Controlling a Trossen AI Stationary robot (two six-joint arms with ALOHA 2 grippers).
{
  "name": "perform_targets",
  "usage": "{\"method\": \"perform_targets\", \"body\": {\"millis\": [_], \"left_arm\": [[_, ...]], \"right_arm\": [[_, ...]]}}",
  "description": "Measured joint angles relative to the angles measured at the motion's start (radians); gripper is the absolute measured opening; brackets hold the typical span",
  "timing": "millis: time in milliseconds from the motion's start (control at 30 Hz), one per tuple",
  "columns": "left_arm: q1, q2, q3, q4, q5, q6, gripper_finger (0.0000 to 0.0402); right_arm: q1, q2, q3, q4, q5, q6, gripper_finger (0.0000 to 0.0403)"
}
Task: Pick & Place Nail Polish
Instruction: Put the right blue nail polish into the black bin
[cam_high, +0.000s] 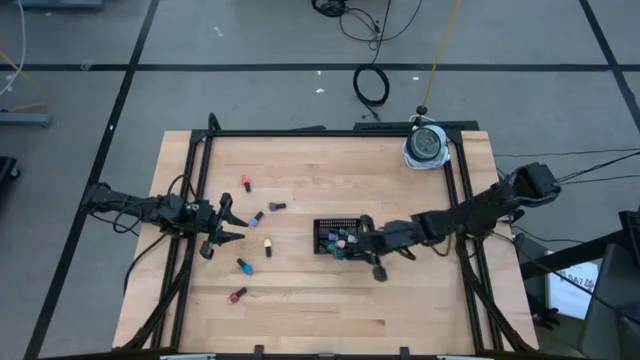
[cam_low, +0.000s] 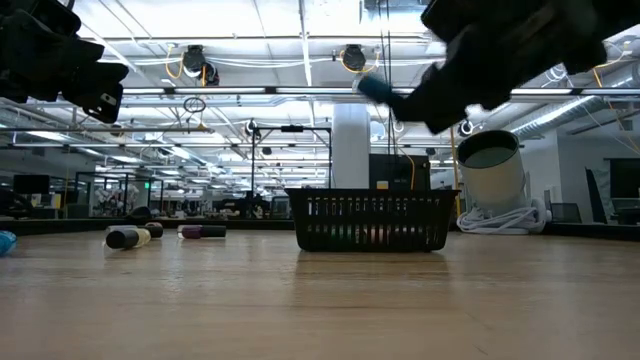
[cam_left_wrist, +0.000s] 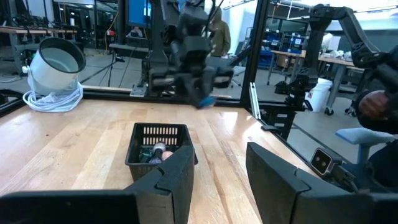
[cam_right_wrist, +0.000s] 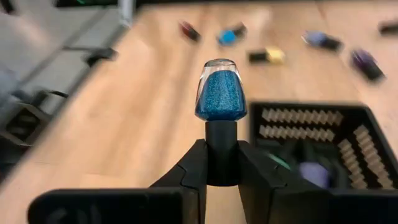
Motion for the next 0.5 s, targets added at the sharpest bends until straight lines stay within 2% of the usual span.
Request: {"method": "perform_targets", "body": {"millis": [267, 500], "left_arm": [[0.000, 0.000, 0.000, 0.000, 0.000, 0.000, 0.0145], [0.000, 0.000, 0.000, 0.000, 0.000, 0.000, 0.0145]], "right_arm": [[-0.125, 0.118, 0.032, -0.007, -0.053, -0.001, 0.0049], [-0.206, 0.155, 0.044, -0.019, -0.077, -0.015, 0.0049]]}}
